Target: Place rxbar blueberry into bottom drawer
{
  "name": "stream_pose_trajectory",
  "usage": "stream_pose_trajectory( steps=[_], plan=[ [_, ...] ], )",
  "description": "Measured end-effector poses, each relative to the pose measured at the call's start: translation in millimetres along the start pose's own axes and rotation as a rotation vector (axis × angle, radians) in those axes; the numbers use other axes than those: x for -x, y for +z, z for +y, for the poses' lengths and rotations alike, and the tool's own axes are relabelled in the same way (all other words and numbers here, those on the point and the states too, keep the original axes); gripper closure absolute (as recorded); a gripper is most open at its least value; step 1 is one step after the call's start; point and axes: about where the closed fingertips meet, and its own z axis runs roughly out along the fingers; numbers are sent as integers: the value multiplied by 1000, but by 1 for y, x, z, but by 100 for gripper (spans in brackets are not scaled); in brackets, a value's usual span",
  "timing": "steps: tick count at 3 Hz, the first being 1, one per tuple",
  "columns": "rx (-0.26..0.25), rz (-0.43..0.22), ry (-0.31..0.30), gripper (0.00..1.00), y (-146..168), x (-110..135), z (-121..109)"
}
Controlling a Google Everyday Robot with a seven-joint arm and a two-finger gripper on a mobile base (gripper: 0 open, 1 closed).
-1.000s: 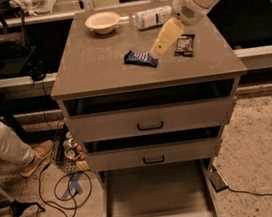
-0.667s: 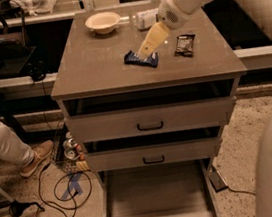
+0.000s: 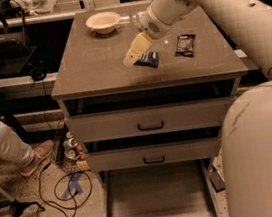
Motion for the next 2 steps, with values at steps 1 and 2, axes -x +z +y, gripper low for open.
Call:
stream_pose_trajectory(
  steps=[1,2],
  plan=[
    [35,17,-9,0,23,1,5],
    [68,29,-3,0,38,-9,5]
  ],
)
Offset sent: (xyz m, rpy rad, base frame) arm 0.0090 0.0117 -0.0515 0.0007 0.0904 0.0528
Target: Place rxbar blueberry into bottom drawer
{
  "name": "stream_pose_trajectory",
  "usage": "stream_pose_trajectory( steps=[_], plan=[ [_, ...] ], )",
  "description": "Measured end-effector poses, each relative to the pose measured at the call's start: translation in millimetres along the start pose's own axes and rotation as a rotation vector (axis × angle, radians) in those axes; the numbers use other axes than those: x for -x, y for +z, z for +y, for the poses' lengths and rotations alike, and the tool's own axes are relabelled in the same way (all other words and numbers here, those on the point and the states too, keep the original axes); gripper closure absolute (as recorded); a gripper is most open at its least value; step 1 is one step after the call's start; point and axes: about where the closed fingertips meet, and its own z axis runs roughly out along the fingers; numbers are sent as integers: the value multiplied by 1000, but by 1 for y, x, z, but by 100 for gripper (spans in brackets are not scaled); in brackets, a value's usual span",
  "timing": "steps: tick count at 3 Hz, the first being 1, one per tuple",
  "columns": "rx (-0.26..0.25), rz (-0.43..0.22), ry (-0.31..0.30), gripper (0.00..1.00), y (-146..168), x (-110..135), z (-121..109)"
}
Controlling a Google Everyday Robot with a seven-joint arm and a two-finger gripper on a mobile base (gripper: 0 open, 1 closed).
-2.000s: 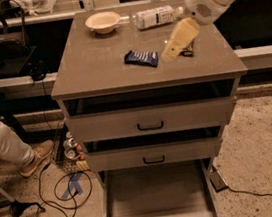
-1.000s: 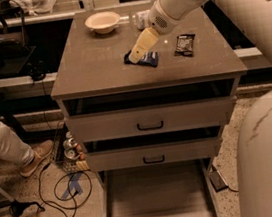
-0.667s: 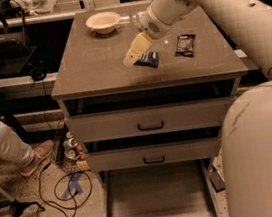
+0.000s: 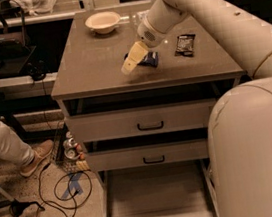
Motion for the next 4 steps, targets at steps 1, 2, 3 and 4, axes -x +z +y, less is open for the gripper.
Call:
stream_pose_trajectory(
  steps=[1,2,3,4],
  plan=[
    [29,8,7,0,11,-10,0],
    [34,7,21,0,12,-20,-6],
    [4,8,56,1,-4,-34,-18],
    [-9,14,66,23,-13,-39,-23]
  ],
)
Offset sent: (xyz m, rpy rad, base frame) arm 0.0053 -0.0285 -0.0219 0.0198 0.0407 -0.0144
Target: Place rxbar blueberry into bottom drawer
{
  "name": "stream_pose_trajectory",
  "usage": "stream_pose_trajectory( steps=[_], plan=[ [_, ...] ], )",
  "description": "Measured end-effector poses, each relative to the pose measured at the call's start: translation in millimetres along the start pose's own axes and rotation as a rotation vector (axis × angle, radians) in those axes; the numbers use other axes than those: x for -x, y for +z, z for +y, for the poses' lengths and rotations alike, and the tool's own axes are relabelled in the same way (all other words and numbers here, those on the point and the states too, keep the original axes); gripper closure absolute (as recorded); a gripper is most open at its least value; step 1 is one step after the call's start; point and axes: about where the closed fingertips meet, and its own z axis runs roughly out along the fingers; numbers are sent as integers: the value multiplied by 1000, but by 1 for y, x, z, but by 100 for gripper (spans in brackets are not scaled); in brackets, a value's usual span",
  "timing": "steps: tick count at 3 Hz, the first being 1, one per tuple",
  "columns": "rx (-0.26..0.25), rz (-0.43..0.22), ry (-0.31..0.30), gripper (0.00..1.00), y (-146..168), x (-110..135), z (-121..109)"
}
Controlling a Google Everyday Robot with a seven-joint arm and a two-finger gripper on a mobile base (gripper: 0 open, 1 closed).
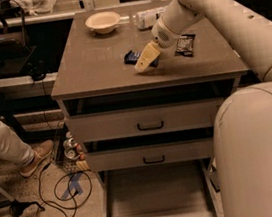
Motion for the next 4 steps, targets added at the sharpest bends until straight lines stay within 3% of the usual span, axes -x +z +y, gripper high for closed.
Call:
stream_pose_trajectory(
  steps=[1,3,4],
  plan=[
    [11,20,14,54,5,2,3],
    [14,21,18,99,9,7,6],
    [14,21,18,100,9,7,6]
  ],
)
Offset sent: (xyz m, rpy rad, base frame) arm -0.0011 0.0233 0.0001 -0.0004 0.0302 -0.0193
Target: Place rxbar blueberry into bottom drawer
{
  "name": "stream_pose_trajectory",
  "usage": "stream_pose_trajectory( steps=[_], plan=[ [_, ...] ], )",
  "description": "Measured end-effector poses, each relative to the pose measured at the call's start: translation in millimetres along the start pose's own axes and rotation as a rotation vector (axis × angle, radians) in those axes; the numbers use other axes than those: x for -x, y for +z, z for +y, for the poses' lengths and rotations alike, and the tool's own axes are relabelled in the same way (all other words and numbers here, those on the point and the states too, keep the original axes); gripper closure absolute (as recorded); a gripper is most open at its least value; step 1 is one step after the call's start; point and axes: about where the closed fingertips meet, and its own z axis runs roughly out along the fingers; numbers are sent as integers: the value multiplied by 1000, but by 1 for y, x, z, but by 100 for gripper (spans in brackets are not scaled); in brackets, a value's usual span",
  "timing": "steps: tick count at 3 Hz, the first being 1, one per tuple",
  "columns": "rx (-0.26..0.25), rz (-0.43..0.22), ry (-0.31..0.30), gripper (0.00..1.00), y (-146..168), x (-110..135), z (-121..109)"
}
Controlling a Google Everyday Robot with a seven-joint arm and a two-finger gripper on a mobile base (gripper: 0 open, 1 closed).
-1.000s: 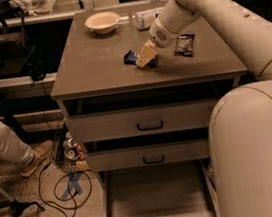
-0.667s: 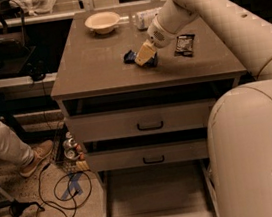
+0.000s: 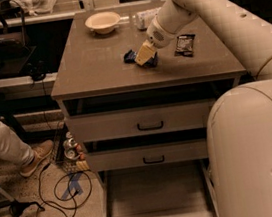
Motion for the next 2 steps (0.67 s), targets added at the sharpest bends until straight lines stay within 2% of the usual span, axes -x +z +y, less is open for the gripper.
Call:
stream_pose_trajectory(
  steps=[1,2],
  plan=[
    [-2,-2,1,100,-1,0,0],
    [-60,-47,37,100,-34,-9,8]
  ],
)
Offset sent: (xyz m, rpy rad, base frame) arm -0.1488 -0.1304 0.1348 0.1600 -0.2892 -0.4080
